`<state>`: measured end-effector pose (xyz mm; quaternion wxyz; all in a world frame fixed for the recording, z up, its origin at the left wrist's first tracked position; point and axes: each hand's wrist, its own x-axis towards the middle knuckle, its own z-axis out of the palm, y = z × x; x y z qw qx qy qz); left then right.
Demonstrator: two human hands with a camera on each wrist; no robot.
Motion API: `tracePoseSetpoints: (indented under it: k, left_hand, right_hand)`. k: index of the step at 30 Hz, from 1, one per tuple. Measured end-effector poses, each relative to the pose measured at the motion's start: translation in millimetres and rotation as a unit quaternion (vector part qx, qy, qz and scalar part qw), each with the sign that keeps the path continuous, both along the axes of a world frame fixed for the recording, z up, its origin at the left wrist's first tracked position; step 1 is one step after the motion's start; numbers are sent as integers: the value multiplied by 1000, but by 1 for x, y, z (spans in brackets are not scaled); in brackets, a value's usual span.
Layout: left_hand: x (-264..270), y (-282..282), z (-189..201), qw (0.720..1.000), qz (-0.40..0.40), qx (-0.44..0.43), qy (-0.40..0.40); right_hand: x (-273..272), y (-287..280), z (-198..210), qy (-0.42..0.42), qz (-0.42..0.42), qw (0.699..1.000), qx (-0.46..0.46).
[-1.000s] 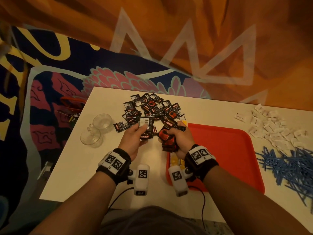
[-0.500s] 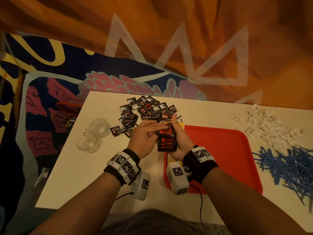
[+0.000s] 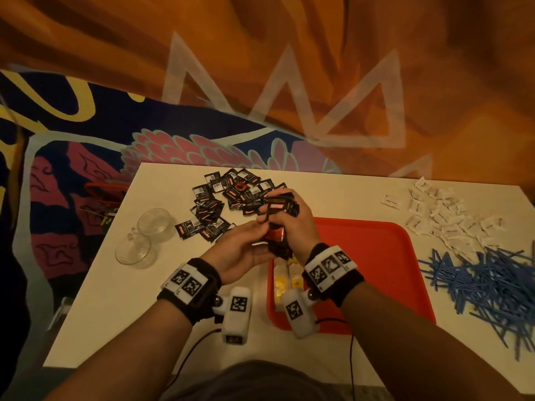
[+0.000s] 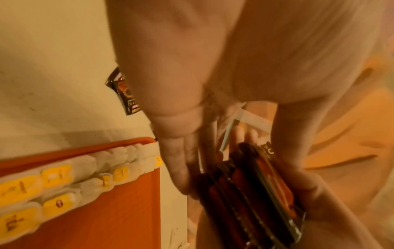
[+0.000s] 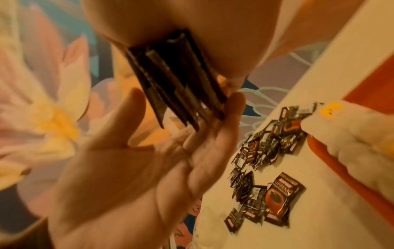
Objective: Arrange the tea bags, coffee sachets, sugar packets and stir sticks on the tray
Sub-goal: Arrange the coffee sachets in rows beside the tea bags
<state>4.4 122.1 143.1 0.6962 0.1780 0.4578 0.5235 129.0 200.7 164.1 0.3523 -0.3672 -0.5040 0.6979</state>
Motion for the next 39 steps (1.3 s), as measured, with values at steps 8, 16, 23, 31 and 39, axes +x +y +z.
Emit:
tracePoseSetpoints:
  k: [8,16,23,31,39]
  left_hand:
    - [5,1,4,999,-39,-21,-12]
    - [31,9,12,988,64,-75,122]
    - [67,14,33,975,73,-14,211]
    - [68,-3,39,985,67,43,-151]
    - [88,3,39,995,39,55,-76]
  right_hand:
    - [19,2,0,-43,95,993,52]
    - [59,19,29,-305,107,873,365]
    - [56,1,40,-513,252,658,490]
    - [78,4,36,-281,191,805,486]
    - [98,4,43,-254,223,839,427]
